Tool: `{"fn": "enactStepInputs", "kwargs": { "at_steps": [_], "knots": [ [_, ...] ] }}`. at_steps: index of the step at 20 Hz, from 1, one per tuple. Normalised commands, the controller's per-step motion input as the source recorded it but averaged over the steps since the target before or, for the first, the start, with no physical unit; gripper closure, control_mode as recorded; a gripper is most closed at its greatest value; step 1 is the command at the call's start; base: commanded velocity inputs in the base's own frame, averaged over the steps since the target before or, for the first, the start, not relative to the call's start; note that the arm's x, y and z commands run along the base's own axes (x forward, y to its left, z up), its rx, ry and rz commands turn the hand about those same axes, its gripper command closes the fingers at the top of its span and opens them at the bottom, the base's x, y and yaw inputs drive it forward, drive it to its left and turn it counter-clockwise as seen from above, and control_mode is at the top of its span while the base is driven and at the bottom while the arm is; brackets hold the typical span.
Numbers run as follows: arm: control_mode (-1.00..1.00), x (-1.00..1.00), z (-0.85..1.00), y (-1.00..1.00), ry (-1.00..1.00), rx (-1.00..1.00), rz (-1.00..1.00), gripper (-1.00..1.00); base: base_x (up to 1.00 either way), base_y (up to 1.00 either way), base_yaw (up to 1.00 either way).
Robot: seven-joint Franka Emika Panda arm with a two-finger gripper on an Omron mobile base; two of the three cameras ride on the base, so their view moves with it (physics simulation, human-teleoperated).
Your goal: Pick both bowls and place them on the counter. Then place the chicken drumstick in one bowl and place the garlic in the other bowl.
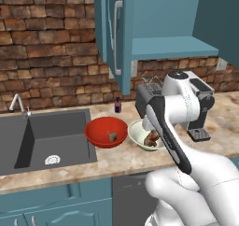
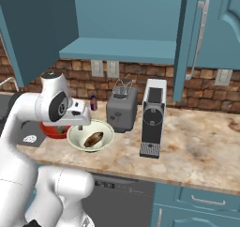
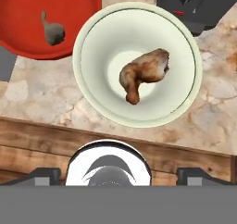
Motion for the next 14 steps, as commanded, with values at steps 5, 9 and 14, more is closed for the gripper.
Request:
{"fn": "enactStepInputs", "kwargs": {
  "at_steps": [5,9,14],
  "knots": [
    [-1.00,-0.70,0.32,0.00,-0.01,0.00,-0.05,-1.00,0.00,0.00,0.00],
    [-1.00,-0.82,0.21,-0.03,-0.03,0.00,-0.07,-1.00,0.00,0.00,0.00],
    [-1.00,-0.76,0.21,-0.03,-0.04,0.00,-0.07,-1.00,0.00,0.00,0.00]
  ]
}}
